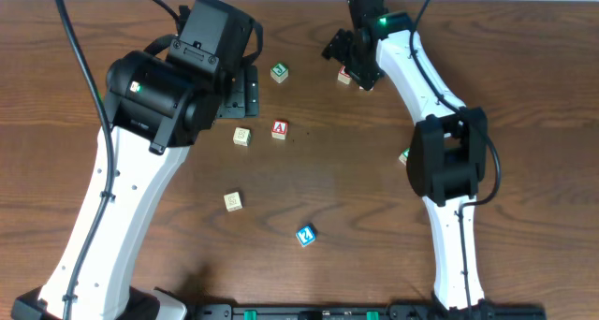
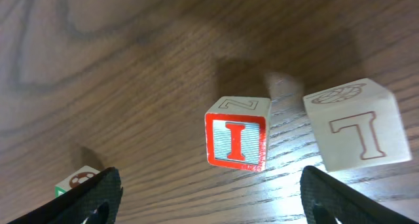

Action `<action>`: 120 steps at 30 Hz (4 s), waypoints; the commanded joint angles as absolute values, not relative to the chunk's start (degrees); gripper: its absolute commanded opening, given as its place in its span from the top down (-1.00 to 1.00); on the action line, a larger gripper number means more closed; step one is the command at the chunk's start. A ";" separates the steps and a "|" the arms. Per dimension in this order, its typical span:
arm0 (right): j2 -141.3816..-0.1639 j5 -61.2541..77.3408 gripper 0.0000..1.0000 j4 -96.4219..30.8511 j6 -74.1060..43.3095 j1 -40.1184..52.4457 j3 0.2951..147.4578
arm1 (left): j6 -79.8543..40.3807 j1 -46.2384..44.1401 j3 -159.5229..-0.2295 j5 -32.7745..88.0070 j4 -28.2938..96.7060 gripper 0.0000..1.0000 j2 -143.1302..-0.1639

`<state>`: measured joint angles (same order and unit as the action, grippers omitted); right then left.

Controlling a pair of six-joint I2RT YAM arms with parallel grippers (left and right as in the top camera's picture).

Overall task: Spell out Ai2
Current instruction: 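Grasp and lift the red 'I' block with the right gripper, then carry the 'I' block to the right of the 'A' block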

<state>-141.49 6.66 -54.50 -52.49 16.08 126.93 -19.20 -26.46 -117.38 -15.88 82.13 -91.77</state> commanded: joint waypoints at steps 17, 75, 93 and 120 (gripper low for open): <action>-146.02 4.71 -0.14 -53.56 -48.42 16.84 128.09 | -18.17 -26.26 -117.14 -17.10 82.54 -0.91 -91.37; -143.50 -8.82 0.71 -67.99 -34.59 25.56 128.09 | -18.20 -26.26 -117.14 -17.15 85.71 -0.91 -91.37; -126.39 -15.46 0.79 -75.31 -30.55 25.91 128.03 | -18.70 -26.28 -117.14 -16.91 87.07 -0.91 -91.37; -89.19 -15.62 0.71 -43.72 -34.37 30.83 69.95 | -19.75 -26.28 -117.03 -15.59 88.07 -0.91 -83.44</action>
